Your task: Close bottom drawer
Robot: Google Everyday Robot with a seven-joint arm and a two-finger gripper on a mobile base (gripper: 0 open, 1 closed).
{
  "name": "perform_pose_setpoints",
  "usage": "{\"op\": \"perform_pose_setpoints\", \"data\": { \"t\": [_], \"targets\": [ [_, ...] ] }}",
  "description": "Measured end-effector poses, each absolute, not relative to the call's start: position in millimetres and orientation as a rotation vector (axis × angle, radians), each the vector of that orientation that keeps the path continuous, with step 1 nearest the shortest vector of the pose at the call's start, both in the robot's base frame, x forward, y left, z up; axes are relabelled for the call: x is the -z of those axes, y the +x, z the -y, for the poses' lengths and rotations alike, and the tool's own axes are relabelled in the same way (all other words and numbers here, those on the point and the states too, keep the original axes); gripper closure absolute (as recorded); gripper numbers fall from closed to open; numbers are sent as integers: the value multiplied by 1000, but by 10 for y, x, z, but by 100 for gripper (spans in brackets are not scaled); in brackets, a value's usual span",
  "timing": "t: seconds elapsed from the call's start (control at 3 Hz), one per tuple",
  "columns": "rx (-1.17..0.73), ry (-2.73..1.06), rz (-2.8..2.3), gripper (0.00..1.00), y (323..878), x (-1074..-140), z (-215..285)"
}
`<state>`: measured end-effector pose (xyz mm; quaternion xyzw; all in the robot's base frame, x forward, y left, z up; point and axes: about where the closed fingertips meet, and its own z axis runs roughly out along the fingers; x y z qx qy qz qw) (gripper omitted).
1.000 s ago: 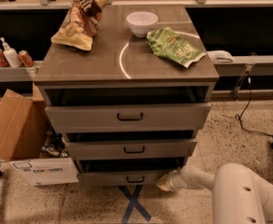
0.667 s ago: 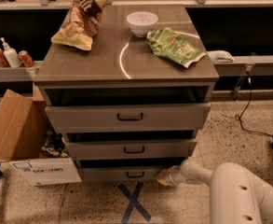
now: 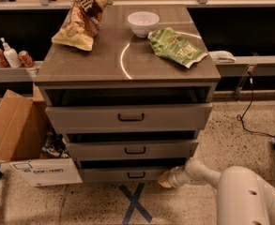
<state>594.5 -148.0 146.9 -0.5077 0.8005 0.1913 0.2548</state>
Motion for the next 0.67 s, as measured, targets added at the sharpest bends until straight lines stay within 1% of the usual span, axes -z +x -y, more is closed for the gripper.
{"op": "perform_pose_setpoints", "data": {
  "t": [0.33, 0.67],
  "targets": [
    [-647, -1470, -2073, 100, 5486, -1716, 1592],
    [-733, -1533, -2018, 100, 5041, -1918, 1663]
  ]
}}
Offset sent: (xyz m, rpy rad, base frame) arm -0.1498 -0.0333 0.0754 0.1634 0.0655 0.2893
